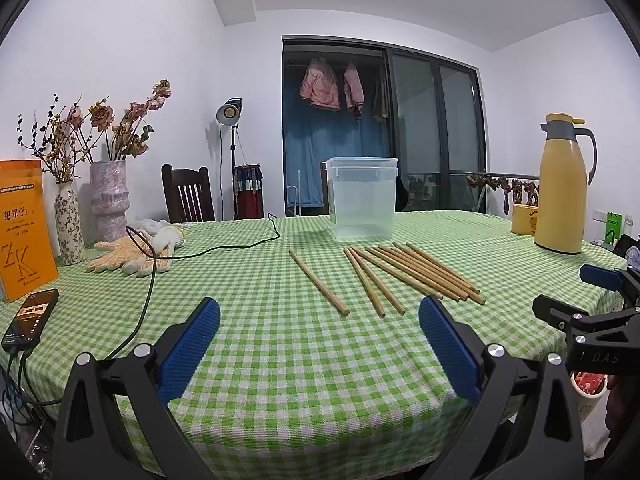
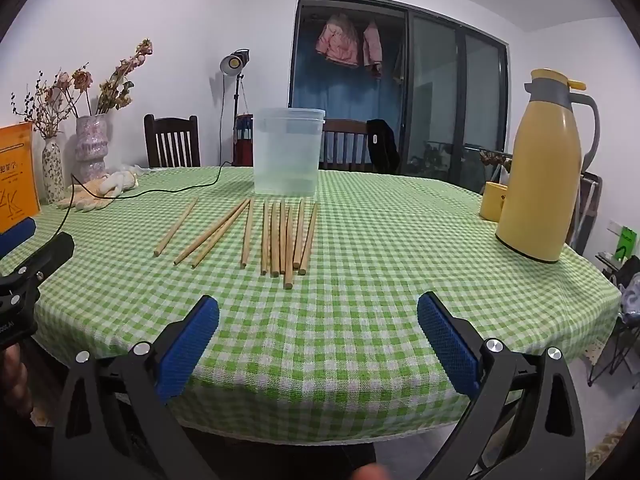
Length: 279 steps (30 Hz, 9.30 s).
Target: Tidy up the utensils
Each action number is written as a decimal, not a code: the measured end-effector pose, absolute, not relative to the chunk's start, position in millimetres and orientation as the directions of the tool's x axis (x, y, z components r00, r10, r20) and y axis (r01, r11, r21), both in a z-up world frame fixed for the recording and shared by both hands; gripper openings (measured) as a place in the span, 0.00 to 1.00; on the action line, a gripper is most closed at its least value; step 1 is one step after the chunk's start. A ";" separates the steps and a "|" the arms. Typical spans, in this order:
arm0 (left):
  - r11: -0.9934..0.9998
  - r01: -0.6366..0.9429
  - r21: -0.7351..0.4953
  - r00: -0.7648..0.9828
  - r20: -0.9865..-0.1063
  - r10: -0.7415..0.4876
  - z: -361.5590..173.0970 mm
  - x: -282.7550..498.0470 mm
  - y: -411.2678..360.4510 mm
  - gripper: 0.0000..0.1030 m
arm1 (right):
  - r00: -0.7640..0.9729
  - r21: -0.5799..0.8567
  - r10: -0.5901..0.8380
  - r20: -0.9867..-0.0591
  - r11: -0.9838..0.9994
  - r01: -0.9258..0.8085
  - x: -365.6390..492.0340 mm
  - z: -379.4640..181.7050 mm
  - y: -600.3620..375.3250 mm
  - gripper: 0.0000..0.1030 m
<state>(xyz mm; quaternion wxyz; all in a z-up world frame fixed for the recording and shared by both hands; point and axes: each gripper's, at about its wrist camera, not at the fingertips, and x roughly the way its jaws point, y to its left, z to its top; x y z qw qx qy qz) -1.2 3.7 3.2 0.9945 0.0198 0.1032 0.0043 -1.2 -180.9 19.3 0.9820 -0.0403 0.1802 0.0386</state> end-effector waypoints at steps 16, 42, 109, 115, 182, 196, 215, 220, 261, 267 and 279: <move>1.000 -0.006 0.018 0.977 -0.211 0.010 4.7 4.2 7.7 0.94 | 0.938 -0.091 0.038 -0.345 0.993 -0.074 -1.0 21.1 -177.7 0.93; 0.999 0.007 0.040 0.980 -0.199 0.001 6.0 2.7 3.9 0.94 | 0.940 -0.095 0.039 -0.339 0.993 -0.075 0.7 20.1 -176.1 0.93; 1.000 0.024 0.011 0.890 -0.456 -0.016 39.8 108.3 16.5 0.94 | 0.786 -0.006 0.140 -0.602 0.984 -0.180 105.8 34.9 -190.7 0.93; 0.999 0.001 -0.046 0.770 -0.637 -0.030 19.4 167.2 23.1 0.83 | 0.775 -0.013 0.107 -0.622 0.989 -0.147 145.0 35.8 -200.8 0.82; 0.973 0.224 -0.059 0.648 -0.737 -0.194 2.9 136.5 13.3 0.04 | 0.713 -0.004 0.204 -0.671 0.960 -0.279 89.7 15.9 -207.8 0.06; 0.971 0.237 -0.017 0.787 -0.583 -0.202 108.6 131.7 33.4 0.03 | 0.833 -0.058 0.240 -0.499 0.950 -0.308 95.9 108.1 -208.6 0.06; 0.946 0.322 -0.036 0.756 -0.591 -0.280 221.9 280.3 31.5 0.03 | 0.735 0.018 0.355 -0.577 0.906 -0.423 241.4 205.3 -205.5 0.06; 0.936 0.351 -0.027 0.728 -0.620 -0.292 229.5 308.1 23.7 0.03 | 0.689 0.007 0.361 -0.629 0.888 -0.460 263.3 215.1 -201.3 0.07; 0.907 0.405 -0.113 0.664 -0.646 -0.376 387.4 541.1 1.6 0.03 | 0.557 -0.001 0.342 -0.757 0.851 -0.525 487.8 311.7 -155.2 0.07; 0.915 0.375 -0.150 0.526 -0.778 -0.343 298.8 604.8 -6.3 0.04 | 0.444 -0.001 0.279 -0.852 0.846 -0.534 523.4 258.2 -141.8 0.07; 0.925 0.340 -0.170 0.498 -0.802 -0.330 247.1 627.1 4.6 0.32 | 0.419 0.053 0.255 -0.872 0.897 -0.438 565.5 227.7 -139.6 0.72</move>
